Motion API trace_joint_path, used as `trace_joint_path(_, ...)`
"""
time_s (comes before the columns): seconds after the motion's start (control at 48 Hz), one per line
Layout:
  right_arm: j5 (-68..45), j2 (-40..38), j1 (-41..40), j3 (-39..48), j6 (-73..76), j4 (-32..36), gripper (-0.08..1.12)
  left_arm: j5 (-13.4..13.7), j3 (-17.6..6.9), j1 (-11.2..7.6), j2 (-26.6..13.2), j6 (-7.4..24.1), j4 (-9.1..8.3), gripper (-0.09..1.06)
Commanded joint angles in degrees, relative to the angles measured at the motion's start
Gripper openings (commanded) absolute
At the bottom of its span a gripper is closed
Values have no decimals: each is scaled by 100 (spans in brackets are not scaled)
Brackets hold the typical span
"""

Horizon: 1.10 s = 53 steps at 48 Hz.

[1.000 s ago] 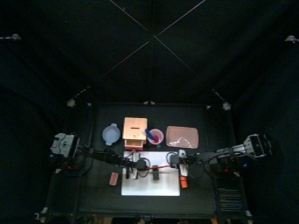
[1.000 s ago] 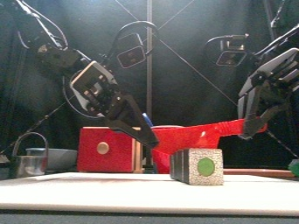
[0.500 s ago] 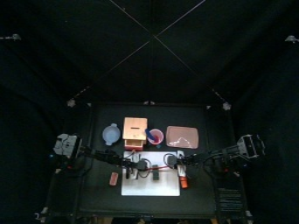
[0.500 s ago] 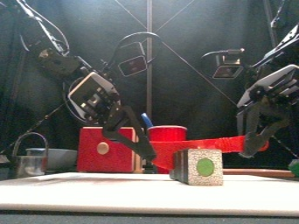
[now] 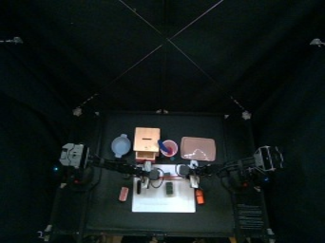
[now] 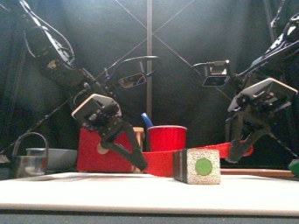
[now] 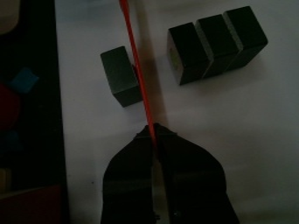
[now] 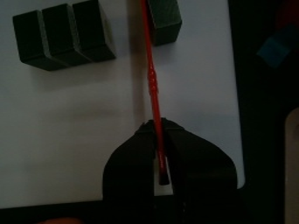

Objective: Place sushi on board then cut the sushi with the knife then place the pieces on the plate
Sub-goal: Cut the sushi into 4 pieces

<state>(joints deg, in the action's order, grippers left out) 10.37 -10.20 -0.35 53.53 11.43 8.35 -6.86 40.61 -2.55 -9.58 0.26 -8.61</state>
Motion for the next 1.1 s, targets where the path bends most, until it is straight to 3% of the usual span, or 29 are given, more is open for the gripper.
trace_joint_path(0.021, 229, -378, 18, -167, -18, 9, 41, 35, -35, -70, 316, 9, -26, 35)
trace_joint_path(0.125, 448, -633, 158, -255, -18, 9, 41, 35, -70, -114, 475, 0, -18, 35)
trace_joint_path(0.479, 677, -1160, 914, -114, 35, -439, 41, 35, -229, -686, 404, -9, 88, 34)
trace_joint_path(0.792, 650, -888, 914, 9, 26, -624, 41, 35, -387, -703, 105, 9, 141, 34)
trace_joint_path(1.104, 580, -791, 905, 26, 18, -554, 41, 35, -404, -756, 105, -9, 167, 34)
